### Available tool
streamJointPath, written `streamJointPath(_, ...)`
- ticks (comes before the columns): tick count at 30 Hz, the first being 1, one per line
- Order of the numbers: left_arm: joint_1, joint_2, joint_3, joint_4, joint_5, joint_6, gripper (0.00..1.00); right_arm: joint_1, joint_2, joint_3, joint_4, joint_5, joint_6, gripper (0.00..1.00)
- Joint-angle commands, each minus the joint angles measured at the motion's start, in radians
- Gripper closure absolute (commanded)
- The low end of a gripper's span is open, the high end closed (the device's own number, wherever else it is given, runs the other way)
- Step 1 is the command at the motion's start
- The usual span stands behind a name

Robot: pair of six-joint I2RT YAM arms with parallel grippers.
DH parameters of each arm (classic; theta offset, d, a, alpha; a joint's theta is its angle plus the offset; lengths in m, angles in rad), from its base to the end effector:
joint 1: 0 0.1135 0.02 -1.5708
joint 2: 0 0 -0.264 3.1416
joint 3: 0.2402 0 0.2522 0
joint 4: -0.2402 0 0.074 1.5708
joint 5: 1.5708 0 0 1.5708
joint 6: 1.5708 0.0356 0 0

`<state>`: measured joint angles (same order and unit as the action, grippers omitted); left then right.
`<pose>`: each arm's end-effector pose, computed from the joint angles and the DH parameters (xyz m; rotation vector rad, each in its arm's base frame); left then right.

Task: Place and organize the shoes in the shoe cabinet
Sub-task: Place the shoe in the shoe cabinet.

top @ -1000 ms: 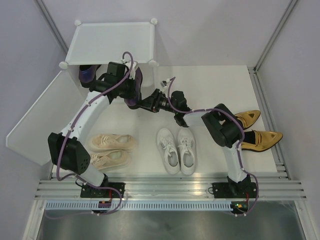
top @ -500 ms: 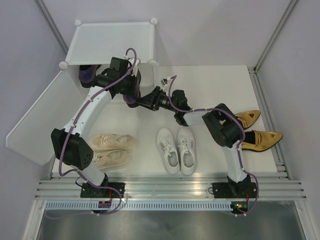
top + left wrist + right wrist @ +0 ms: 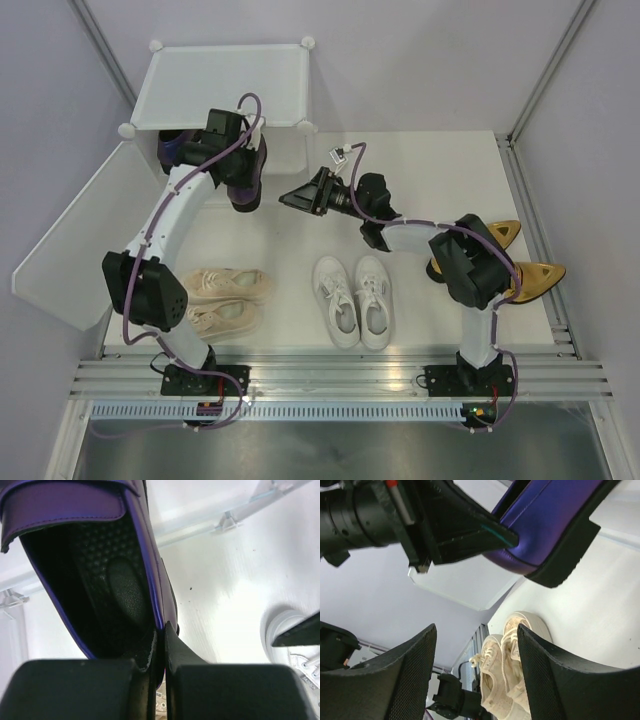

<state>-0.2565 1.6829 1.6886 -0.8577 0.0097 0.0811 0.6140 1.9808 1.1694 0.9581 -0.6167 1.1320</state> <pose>0.3542 -0.0933 0.3548 0.4117 2.3896 -0.0915 0.3472 0.2699 0.2343 -0.1653 1.7437 1.7951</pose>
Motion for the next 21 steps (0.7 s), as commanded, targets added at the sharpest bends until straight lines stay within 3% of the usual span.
streamJointPath(1,0.026,-0.003,0.086,0.031,-0.030,0.043,0.98,0.000,-0.065,-0.030,-0.041,-0.038,-0.093,0.30)
streamJointPath(11,0.106,-0.011,0.131,0.034,0.038,0.066,0.98,-0.002,-0.207,-0.111,-0.202,-0.054,-0.234,0.29)
streamJointPath(18,0.184,0.003,0.161,0.034,0.108,0.150,0.98,-0.007,-0.310,-0.132,-0.425,-0.023,-0.398,0.28)
streamJointPath(21,0.188,0.011,0.183,0.031,0.116,0.196,0.98,-0.007,-0.344,-0.151,-0.437,-0.015,-0.411,0.28)
